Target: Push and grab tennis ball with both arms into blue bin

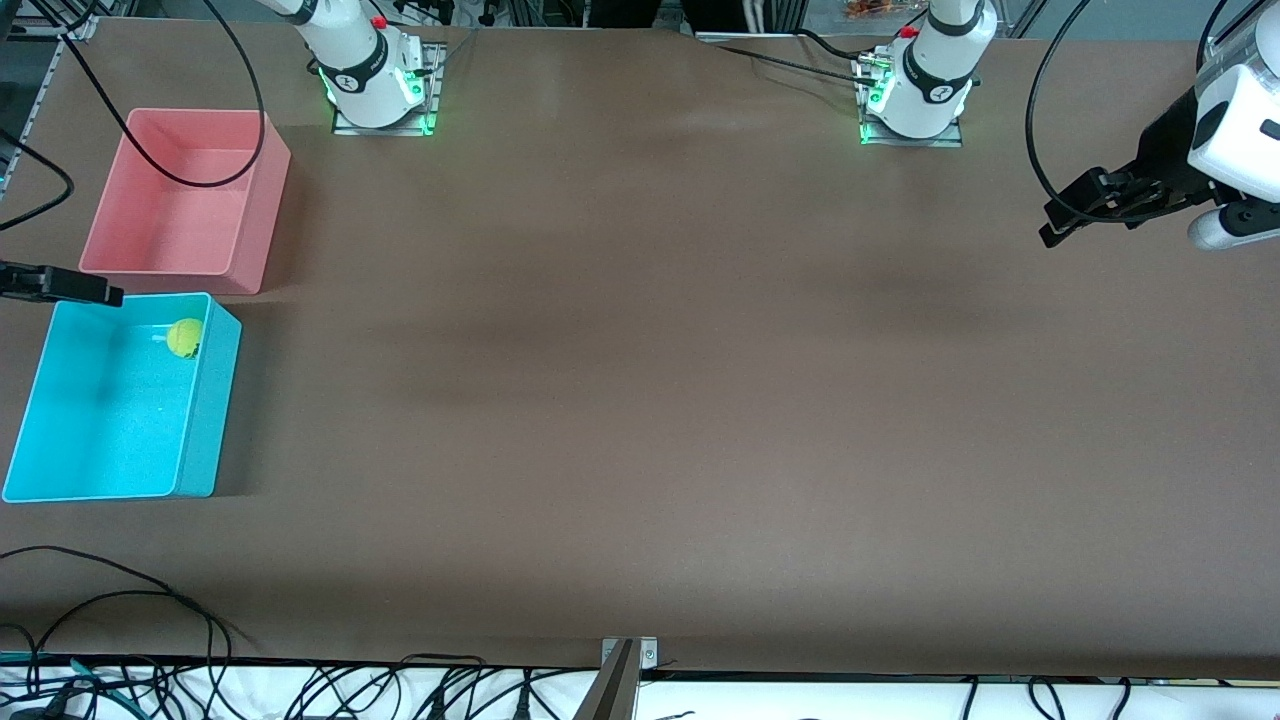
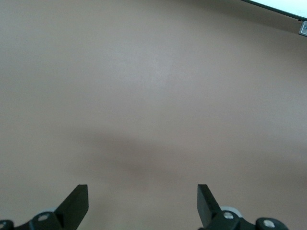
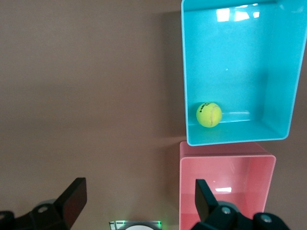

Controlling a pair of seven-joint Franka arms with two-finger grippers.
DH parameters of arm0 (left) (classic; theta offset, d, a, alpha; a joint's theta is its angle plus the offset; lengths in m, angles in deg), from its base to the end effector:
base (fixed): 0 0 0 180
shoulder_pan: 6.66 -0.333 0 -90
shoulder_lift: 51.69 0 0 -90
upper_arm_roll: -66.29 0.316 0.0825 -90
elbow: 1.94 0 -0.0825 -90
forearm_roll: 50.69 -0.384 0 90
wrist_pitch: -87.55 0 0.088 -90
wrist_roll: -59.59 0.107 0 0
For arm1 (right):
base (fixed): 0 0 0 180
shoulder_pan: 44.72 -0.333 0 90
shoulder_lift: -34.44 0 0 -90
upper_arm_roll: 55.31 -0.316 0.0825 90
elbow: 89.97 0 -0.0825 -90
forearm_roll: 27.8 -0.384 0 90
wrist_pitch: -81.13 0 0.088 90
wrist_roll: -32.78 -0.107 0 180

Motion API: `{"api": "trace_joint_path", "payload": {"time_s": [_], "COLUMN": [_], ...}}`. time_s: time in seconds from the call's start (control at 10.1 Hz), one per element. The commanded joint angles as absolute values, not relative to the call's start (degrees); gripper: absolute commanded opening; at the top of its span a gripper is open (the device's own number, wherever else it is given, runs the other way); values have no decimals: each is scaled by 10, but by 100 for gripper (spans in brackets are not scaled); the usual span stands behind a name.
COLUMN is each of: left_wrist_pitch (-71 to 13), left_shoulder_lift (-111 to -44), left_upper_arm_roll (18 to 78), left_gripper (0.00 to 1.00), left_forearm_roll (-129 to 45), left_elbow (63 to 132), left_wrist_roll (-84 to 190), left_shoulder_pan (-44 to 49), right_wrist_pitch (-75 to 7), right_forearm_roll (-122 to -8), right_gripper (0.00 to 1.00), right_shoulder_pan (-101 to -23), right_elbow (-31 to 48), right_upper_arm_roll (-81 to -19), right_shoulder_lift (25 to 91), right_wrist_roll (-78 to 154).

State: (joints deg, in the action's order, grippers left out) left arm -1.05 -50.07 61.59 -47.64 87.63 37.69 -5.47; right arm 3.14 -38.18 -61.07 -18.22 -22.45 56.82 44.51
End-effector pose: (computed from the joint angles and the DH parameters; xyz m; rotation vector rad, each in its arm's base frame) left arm 0.5400 -0.0622 0.6415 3.0597 0.4278 -0.0020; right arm 0.6256 -0.0910 0.5503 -3.0961 0.0836 0.3483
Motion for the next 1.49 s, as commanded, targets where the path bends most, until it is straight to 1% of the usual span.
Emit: {"api": "trace_joint_path", "payload": {"time_s": [0.0,0.1,0.2,0.3,0.59,0.89,1.09,1.19,1.39], "left_wrist_pitch": [5,5,5,5,7,8,12,17,26], "left_shoulder_lift": [-509,-509,-509,-509,-509,-509,-509,-508,-509], "left_upper_arm_roll": [616,616,617,616,616,616,615,615,602], "left_gripper": [100,100,100,100,100,100,100,100,100], "left_forearm_roll": [-478,-479,-479,-479,-479,-478,-478,-478,-478], "left_elbow": [857,857,857,857,857,857,857,857,857], "left_wrist_roll": [371,371,371,371,371,371,371,371,370], "left_shoulder_pan": [-51,-52,-51,-51,-51,-51,-50,-49,-51], "right_wrist_pitch": [5,-51,-114,-159,-167,-156,-140,-134,-124], "right_forearm_roll": [-291,-290,-289,-289,-285,-257,-242,-217,-230], "right_gripper": [100,100,100,100,100,100,100,100,100], "right_shoulder_pan": [-467,-434,-430,-428,-425,-431,-441,-455,-456], "right_elbow": [-133,-55,26,78,118,136,133,132,90], "right_upper_arm_roll": [-462,-503,-507,-509,-509,-509,-509,-508,-508], "right_shoulder_lift": [495,444,392,357,318,292,293,293,320], "right_wrist_roll": [332,316,315,316,319,322,321,323,319]}}
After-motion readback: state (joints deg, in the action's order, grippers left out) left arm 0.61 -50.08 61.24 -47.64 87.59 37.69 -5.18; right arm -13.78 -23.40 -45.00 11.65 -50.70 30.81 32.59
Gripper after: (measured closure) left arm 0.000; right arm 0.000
